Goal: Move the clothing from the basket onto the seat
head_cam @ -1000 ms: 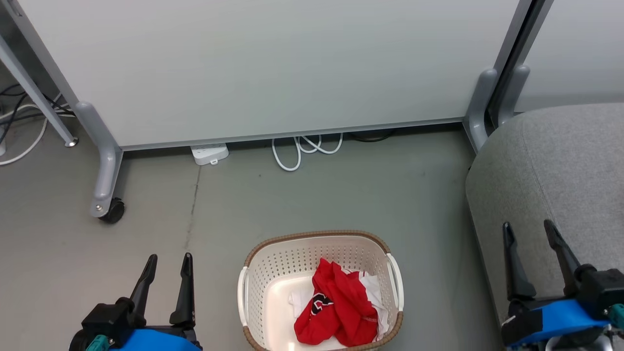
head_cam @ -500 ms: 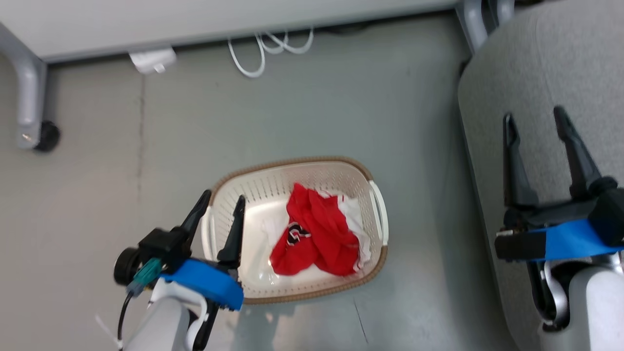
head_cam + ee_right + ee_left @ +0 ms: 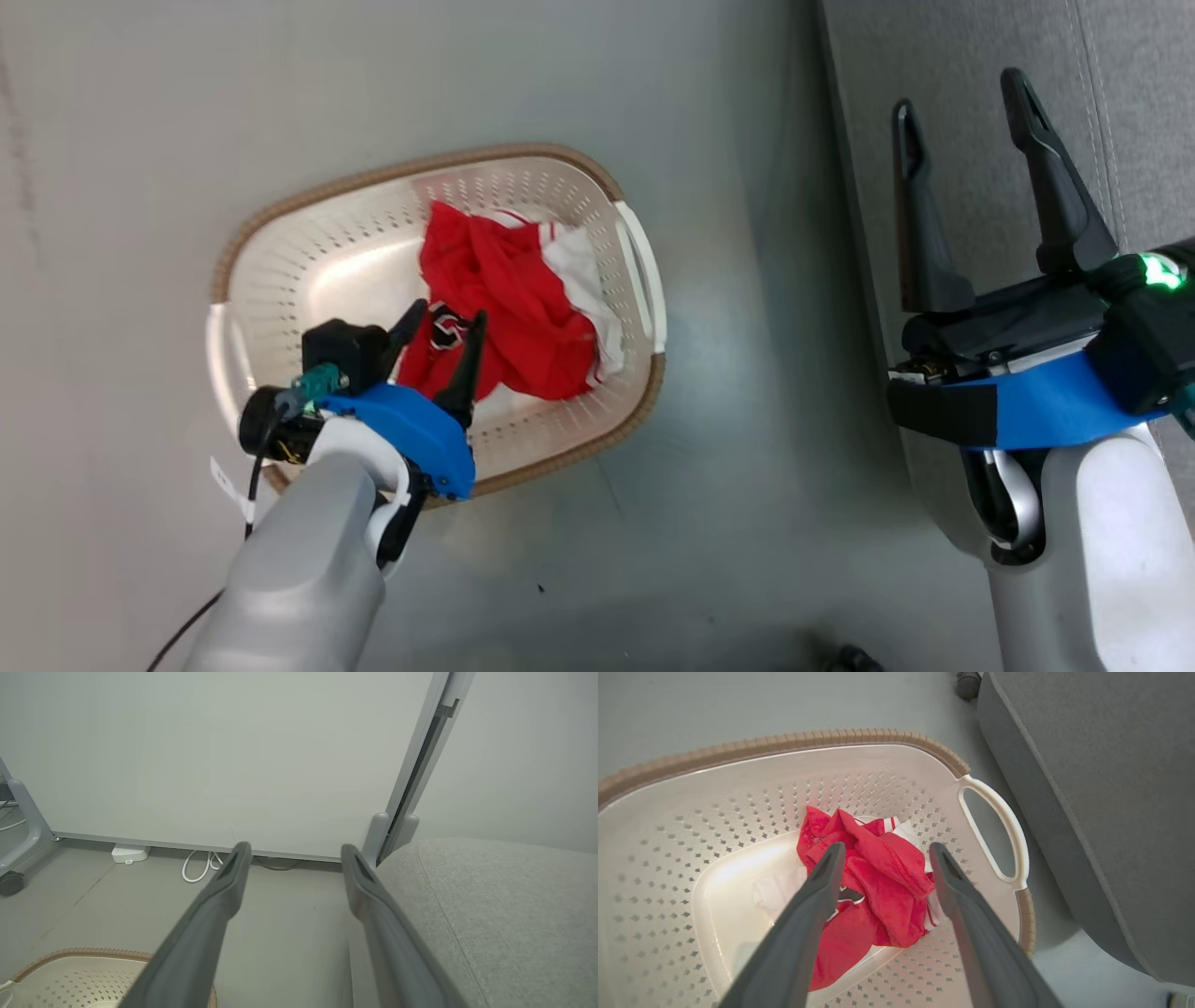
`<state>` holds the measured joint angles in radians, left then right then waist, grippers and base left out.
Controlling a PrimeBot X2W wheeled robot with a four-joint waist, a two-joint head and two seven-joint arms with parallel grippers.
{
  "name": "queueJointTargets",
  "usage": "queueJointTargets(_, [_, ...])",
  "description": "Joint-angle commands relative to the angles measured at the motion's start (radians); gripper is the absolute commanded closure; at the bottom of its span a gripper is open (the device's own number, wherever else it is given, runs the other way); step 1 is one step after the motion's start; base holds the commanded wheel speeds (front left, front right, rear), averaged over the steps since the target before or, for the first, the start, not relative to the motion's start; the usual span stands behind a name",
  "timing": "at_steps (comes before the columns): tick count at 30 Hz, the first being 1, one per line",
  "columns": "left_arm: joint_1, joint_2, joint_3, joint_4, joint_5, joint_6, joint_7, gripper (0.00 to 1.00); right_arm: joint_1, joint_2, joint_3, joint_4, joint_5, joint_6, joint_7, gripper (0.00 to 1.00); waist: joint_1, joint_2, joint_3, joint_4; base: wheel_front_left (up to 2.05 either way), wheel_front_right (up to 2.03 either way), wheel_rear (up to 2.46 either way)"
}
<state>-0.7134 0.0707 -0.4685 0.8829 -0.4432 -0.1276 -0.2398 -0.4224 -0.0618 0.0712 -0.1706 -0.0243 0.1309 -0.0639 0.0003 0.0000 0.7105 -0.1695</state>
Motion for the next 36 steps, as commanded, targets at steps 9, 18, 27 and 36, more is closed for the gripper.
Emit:
queueJointTargets(9, [-0.150, 0.015, -0.025, 0.183, -0.080, -0.004, 0.041, 0.00, -0.034, 0.012, 0.030, -0.029, 0.019, 0.000, -0.039, 0.00, -0.0003, 0.0000, 0.193, -0.121, 0.00, 0.00, 0.00])
queueJointTargets(18, [-0.256, 0.020, -0.004, 0.316, -0.090, 0.059, 0.022, 0.00, -0.025, 0.013, 0.045, -0.031, 0.047, 0.000, -0.072, 0.00, -0.0003, 0.0000, 0.271, -0.142, 0.00, 0.00, 0.00])
queueJointTargets(27, [-0.310, 0.008, 0.004, 0.350, -0.112, 0.037, -0.004, 0.00, 0.015, 0.013, 0.038, -0.044, 0.065, 0.000, -0.079, 0.00, -0.0003, 0.0000, 0.287, -0.145, 0.00, 0.00, 0.00])
queueJointTargets(36, [-0.329, 0.004, -0.017, 0.371, -0.113, 0.016, 0.001, 1.00, 0.016, 0.013, 0.042, -0.028, 0.081, 0.000, -0.092, 0.00, -0.0003, 0.0000, 0.278, -0.157, 0.00, 0.00, 0.00])
